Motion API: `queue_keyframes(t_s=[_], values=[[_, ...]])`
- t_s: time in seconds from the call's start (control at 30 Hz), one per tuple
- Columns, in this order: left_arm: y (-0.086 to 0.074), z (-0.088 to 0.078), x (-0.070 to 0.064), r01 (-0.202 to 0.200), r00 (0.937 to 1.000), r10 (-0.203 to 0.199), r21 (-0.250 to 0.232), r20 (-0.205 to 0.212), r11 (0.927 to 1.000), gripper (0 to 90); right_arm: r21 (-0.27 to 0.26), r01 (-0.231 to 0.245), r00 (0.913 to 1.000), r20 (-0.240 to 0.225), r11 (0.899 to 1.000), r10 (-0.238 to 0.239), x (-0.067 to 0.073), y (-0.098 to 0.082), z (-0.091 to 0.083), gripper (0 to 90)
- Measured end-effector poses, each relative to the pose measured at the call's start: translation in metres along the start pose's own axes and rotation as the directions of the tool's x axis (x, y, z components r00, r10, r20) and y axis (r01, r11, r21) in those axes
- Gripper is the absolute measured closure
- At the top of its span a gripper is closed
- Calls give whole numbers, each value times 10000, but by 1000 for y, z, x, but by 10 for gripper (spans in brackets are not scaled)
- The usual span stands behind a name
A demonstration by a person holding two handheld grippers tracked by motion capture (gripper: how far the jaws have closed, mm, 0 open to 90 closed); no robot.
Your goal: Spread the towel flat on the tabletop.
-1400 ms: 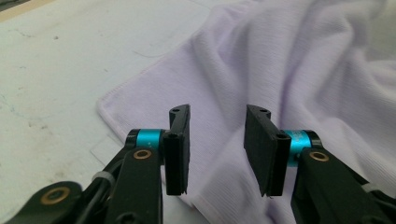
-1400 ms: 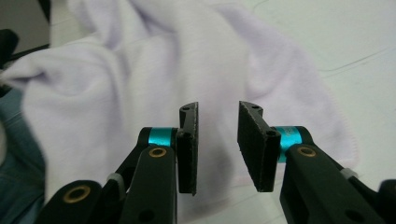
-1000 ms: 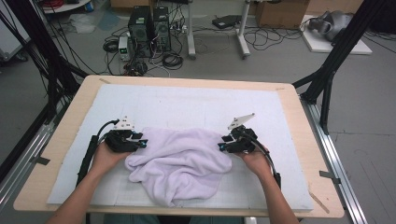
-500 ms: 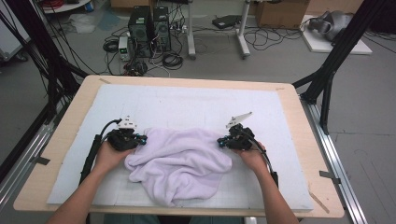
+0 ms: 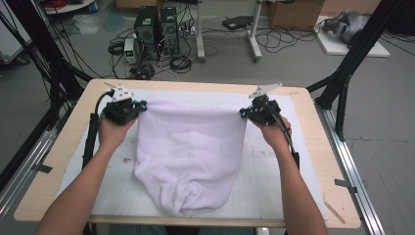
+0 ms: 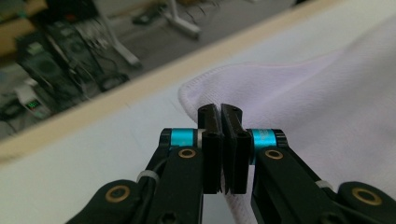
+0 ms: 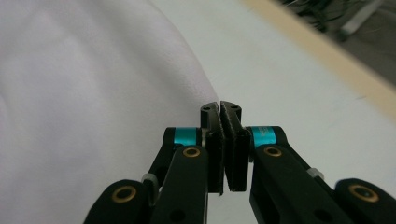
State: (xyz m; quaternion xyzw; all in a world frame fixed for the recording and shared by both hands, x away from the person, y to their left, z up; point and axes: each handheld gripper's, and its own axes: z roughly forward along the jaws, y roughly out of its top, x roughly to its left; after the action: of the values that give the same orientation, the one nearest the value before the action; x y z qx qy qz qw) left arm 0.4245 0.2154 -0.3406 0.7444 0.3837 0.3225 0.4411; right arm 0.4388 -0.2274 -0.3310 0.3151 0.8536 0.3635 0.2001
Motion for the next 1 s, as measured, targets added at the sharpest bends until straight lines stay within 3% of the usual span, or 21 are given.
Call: queue_keyframes(t_s=[0.03, 0.07, 0.13, 0.2, 0.23, 0.3, 0.43, 0.63, 0.8, 1.0], values=[[2, 6, 1, 180, 9997, -177, 180, -172, 9997, 749, -228, -69, 9997, 250, 9997, 74, -6, 5, 0, 814], [2, 11, 4, 365, 9993, -366, 522, 5, 9980, 648, -306, -232, 9989, 400, 9993, 244, -10, 7, 4, 739], [-6, 18, 4, 565, 9970, -620, 1120, 462, 9921, 635, -43, -577, 9982, 172, 9983, 578, -13, 5, 15, 659], [-18, 20, 1, 434, 9955, -545, 1393, 773, 9893, 604, 211, -492, 9986, -205, 9986, 497, -7, 0, 25, 627], [-24, 19, 0, 436, 9945, -571, 1489, 880, 9879, 597, 632, -375, 9981, -468, 9973, 405, -1, -3, 31, 608], [-35, 16, -2, 495, 9909, -695, 1684, 1150, 9845, 593, 453, -219, 9972, -704, 9987, 251, 9, -11, 35, 618], [-51, 2, -8, 371, 9823, -712, 1927, 1730, 9806, 573, 582, 10, 9919, -1266, 9983, 63, 28, -23, 36, 601], [-61, -22, -20, 138, 9740, -495, 1605, 2209, 9869, 542, 137, 149, 9824, -1866, 9998, -121, 54, -37, 18, 570], [-71, -40, -33, 42, 9651, -394, 1352, 2589, 9908, 523, -133, 312, 9798, -1971, 9994, -332, 73, -52, 6, 531], [-86, -55, -48, -328, 9552, -172, 1635, 2953, 9860, 460, -514, 139, 9704, -2402, 9986, -259, 90, -69, -2, 471]])
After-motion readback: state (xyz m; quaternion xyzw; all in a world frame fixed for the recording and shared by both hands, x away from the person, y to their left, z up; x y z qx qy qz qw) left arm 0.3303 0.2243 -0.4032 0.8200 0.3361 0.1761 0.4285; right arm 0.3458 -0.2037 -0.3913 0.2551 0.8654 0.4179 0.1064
